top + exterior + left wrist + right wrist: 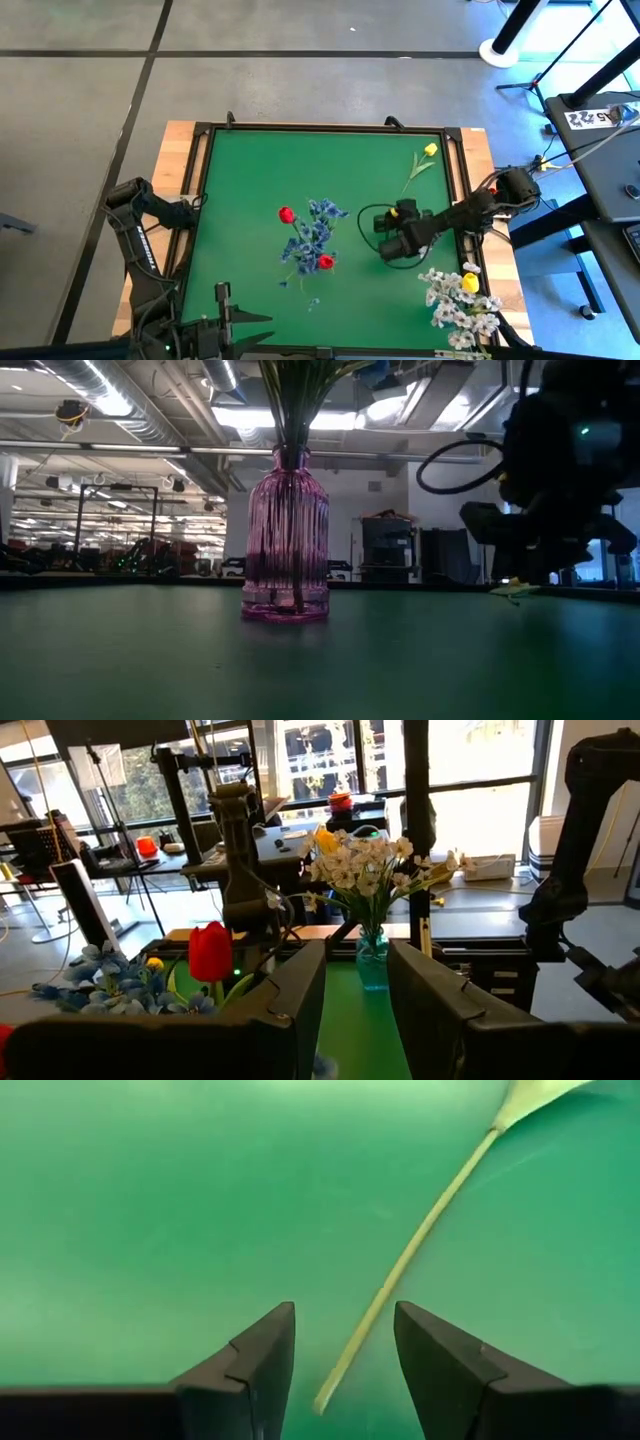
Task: Sort flowers into vase by color
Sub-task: Put the yellow flower into the blue vase
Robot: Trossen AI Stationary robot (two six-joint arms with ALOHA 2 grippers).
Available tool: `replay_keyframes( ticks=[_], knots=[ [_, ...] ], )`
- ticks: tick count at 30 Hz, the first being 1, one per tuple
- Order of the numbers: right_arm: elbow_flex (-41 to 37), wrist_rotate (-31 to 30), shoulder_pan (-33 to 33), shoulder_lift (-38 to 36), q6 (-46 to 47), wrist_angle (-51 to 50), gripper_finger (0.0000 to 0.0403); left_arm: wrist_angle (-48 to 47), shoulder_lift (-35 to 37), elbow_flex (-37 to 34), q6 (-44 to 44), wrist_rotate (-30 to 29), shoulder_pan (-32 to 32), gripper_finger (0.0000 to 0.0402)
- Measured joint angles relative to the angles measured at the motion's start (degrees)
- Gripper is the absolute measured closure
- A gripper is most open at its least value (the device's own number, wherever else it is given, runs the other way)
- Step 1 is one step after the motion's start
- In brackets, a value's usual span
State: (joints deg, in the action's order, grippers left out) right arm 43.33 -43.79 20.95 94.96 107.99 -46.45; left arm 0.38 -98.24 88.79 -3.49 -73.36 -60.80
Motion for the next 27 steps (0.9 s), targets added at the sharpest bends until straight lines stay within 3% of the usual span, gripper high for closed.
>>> replay_keyframes(
  ticks=[5,14,18,24,27],
  knots=[
    [0.02,-2.93,-1.12,0.61,1.54,-0.24,0.0228,0.00,0.00,0.00,-0.06,0.00,0.09,0.0294],
    [0.18,2.48,-5.94,7.59,1.03,0.42,0.0237,-0.16,0.00,0.00,-0.44,0.44,0.09,0.0294],
    [0.21,2.41,-4.72,9.25,-0.06,2.00,0.0279,-0.33,0.00,0.00,-0.46,0.44,0.11,0.0294],
    [1.84,7.14,0.92,6.41,-0.44,-0.95,0.0387,-0.36,0.00,0.00,-0.61,0.44,0.11,0.0294],
    [3.98,11.49,5.03,3.50,-1.59,-2.89,0.0386,-0.37,0.00,0.00,-0.63,0.49,0.13,0.0294]
  ],
)
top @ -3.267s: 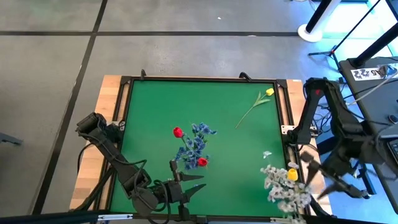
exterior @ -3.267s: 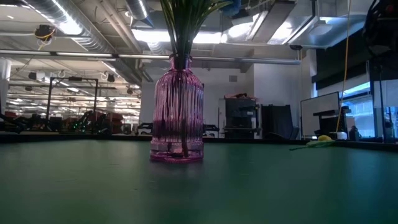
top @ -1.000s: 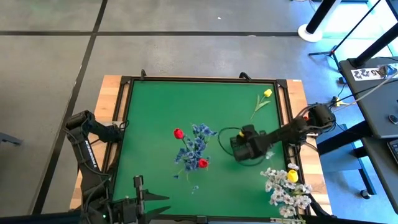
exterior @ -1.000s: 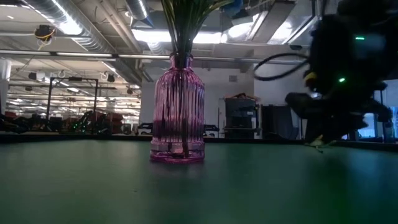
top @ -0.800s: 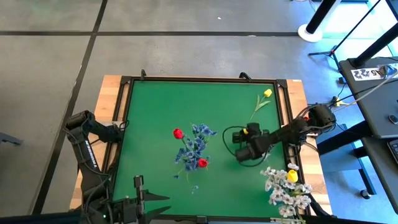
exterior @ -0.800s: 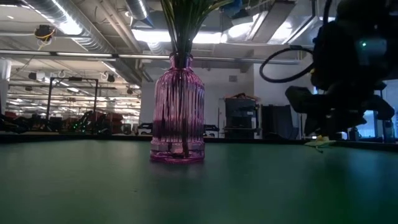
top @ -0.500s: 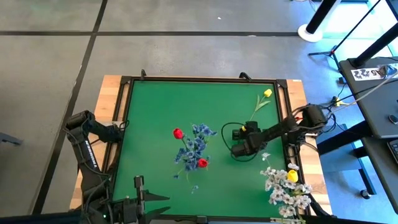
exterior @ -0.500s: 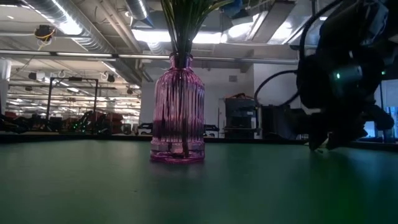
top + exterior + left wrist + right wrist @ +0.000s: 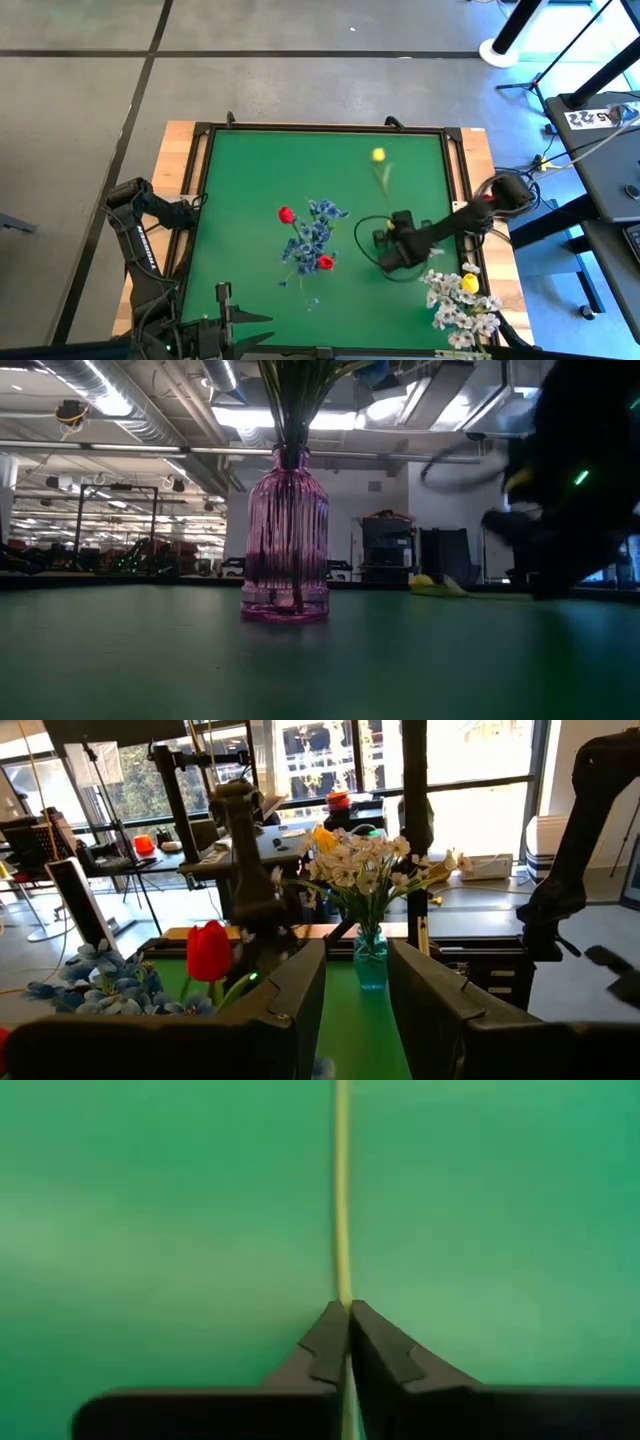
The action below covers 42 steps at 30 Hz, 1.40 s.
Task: Sort flowers into vase by color
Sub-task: Put the yellow flower into the blue vase
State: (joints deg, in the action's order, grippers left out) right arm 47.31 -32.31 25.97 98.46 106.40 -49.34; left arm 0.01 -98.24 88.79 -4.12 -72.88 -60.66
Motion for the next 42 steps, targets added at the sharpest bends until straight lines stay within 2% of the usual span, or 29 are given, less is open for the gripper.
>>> replay_keyframes(
  ticks=[6,11,16,20,25,31,35,42],
  knots=[
    [4.59,1.58,6.82,-5.34,-4.87,-5.28,0.0356,0.00,-0.02,0.00,0.00,0.15,0.00,0.0294],
    [5.20,-1.10,6.83,-6.34,-8.35,-5.18,0.0307,0.00,-0.02,0.00,0.02,0.15,0.00,0.0294],
    [5.20,-8.21,0.19,-6.26,-11.32,-4.87,0.0228,0.00,-0.02,0.00,1.31,0.15,0.01,0.0294],
    [5.20,-9.66,-10.93,-6.17,-19.64,-3.27,0.0193,0.00,-0.02,0.00,1.63,0.15,0.07,0.0294],
    [3.96,-5.10,-24.13,-5.17,-33.48,5.83,0.0195,0.00,-0.02,0.00,1.66,0.13,0.04,0.0294],
    [2.70,-0.34,-32.29,-4.16,-39.56,11.47,0.0216,-0.02,-0.04,0.00,1.66,0.34,0.00,0.0294],
    [0.55,5.56,-35.30,-3.22,-44.29,17.56,0.0229,-0.07,-0.04,0.00,1.43,0.60,0.01,0.0294],
    [-0.97,7.94,-35.45,-2.89,-48.77,21.42,0.0237,-0.41,-0.04,0.00,1.25,0.58,0.02,0.0294]
  ],
)
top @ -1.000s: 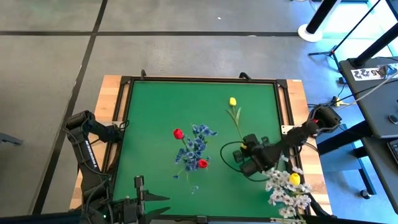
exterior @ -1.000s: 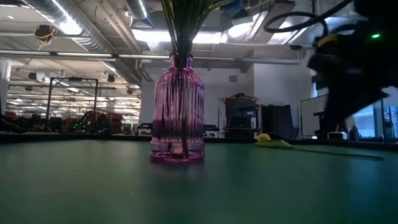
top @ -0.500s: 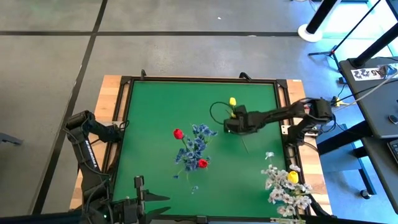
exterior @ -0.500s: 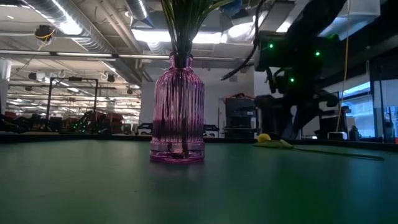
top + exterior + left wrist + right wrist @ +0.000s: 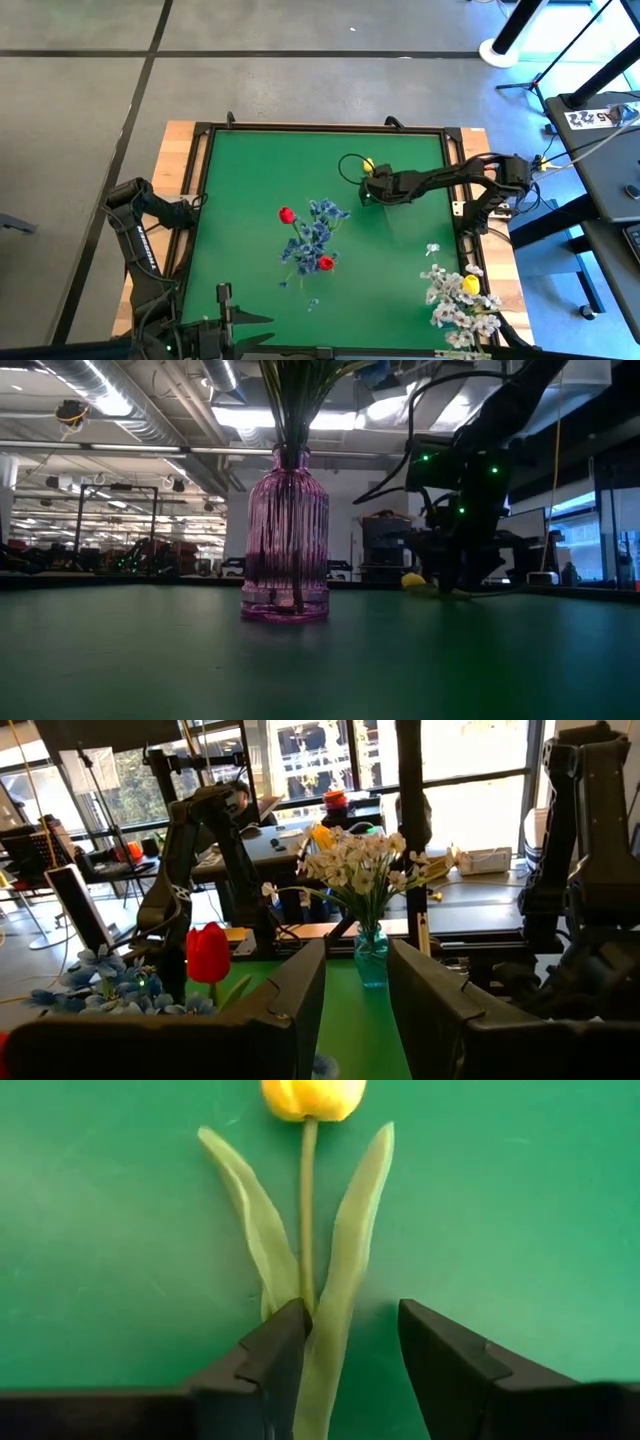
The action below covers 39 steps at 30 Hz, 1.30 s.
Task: Sort flowers into vase by color
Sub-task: Put the yellow flower into the blue vase
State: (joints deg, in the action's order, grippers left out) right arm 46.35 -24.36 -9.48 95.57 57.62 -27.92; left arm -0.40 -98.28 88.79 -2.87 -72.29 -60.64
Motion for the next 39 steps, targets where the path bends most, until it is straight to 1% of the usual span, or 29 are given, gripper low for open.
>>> replay_keyframes(
  ticks=[5,11,14,16,18,20,22,23,24,25,27,29,31,34,37,39],
  knots=[
    [0.47,2.10,-0.03,0.06,-3.14,-0.21,0.0238,-0.04,0.00,-0.01,-0.02,-0.02,0.16,0.0294],
    [2.53,9.75,0.07,0.13,-6.89,-0.28,0.0238,-0.09,0.00,0.00,-0.02,-0.04,0.15,0.0294],
    [2.57,10.20,0.04,0.13,-7.10,-0.28,0.0243,-0.09,0.00,0.00,-0.02,-0.02,0.15,0.0294],
    [2.59,10.06,0.05,0.17,-8.02,-0.20,0.0257,-0.07,0.00,0.00,-0.04,-0.02,0.13,0.0294],
    [2.67,10.54,0.05,0.33,-10.50,0.26,0.0283,-0.07,0.00,0.00,-0.04,-0.02,0.13,0.0294],
    [2.67,11.13,0.08,0.33,-11.60,0.85,0.0320,-0.07,0.00,0.00,-0.02,-0.02,0.13,0.0294],
    [2.67,11.58,0.31,0.35,-11.70,1.48,0.0368,-0.07,0.00,0.00,-0.02,-0.02,0.13,0.0294],
    [2.66,11.52,0.74,0.35,-12.00,1.69,0.0384,-0.07,0.00,0.00,-0.02,-0.02,0.13,0.0294],
    [2.62,11.32,1.20,0.36,-12.89,2.00,0.0390,-0.07,0.00,0.00,-0.03,-0.02,0.13,0.0294],
    [2.62,11.35,1.78,0.22,-13.31,2.24,0.0389,-0.07,0.00,-0.01,-0.04,-0.02,0.13,0.0294],
    [2.77,13.96,3.46,-1.27,-14.34,2.23,0.0384,-0.07,0.00,0.00,-0.09,-0.02,0.13,0.0294],
    [2.97,14.50,6.75,-4.83,-14.85,2.45,0.0390,-0.05,0.00,0.00,-0.49,-0.02,0.13,0.0294],
    [3.06,12.98,11.10,-10.00,-15.56,3.30,0.0397,-0.11,0.00,0.00,-1.35,-0.02,0.12,0.0294],
    [3.04,6.86,19.21,-18.98,-17.36,5.62,0.0392,-0.24,0.00,0.00,-1.51,-0.02,-0.13,0.0294],
    [3.04,-2.42,29.47,-28.06,-17.66,9.16,0.0393,-0.31,0.00,0.00,-1.62,-0.02,-0.13,0.0294],
    [2.68,-9.88,37.28,-32.73,-18.03,15.47,0.0397,-0.35,0.00,0.00,-1.92,-0.02,-0.07,0.0294]
  ],
)
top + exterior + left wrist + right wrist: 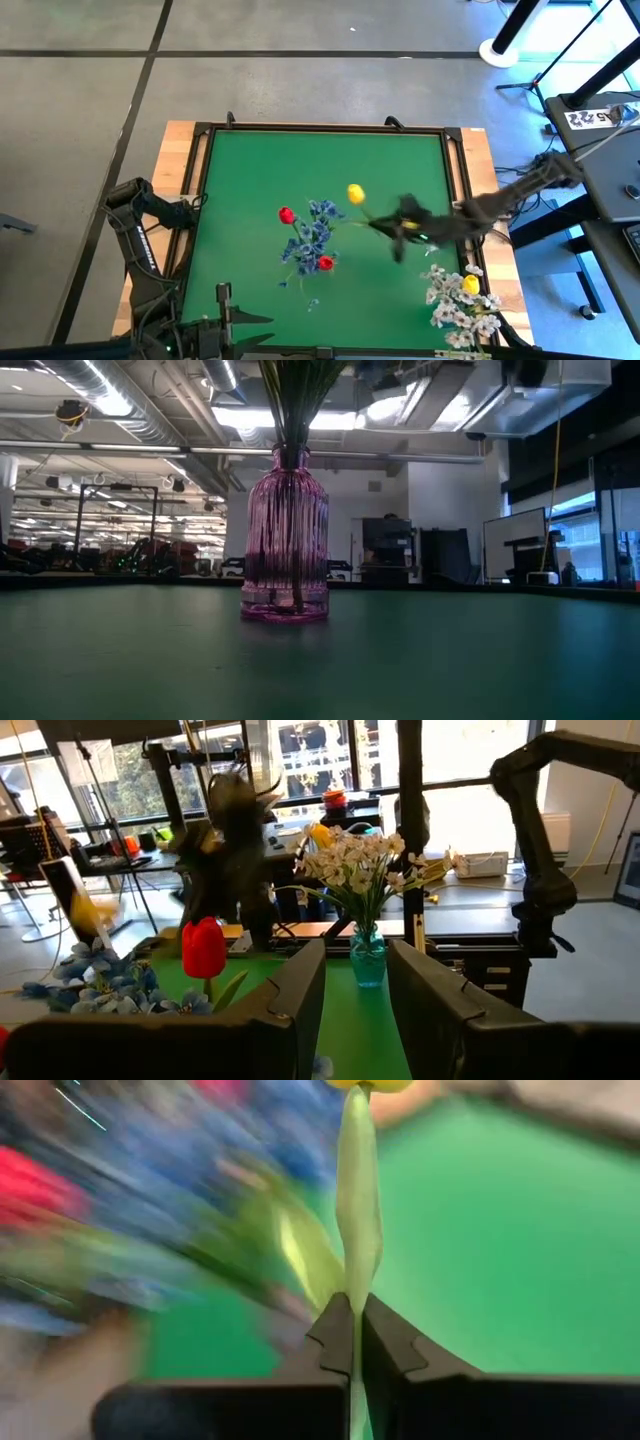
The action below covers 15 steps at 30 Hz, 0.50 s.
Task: Sort flowers into vase by color
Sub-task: Put the yellow flower into the blue vase
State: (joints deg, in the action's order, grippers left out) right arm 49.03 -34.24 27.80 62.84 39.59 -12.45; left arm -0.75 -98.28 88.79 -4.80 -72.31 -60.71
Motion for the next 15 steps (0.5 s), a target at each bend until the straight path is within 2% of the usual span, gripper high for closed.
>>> replay_keyframes(
  ticks=[4,6,10,15],
  knots=[
    [-2.10,-10.96,15.64,-6.29,-9.70,15.93,0.0396,-0.30,0.00,0.00,-0.76,0.00,0.42,0.0294],
    [-2.96,-16.91,22.15,-7.77,-14.19,19.55,0.0395,-0.46,0.00,0.00,-0.85,0.00,0.67,0.0294],
    [-4.24,-28.12,31.46,-10.56,-19.98,18.20,0.0399,-1.45,-0.02,0.00,-1.14,0.02,1.19,0.0294],
    [-7.61,-37.11,39.08,-15.82,-16.17,8.28,0.0398,-1.86,-0.02,0.00,-1.69,1.38,2.04,0.0294]
  ],
)
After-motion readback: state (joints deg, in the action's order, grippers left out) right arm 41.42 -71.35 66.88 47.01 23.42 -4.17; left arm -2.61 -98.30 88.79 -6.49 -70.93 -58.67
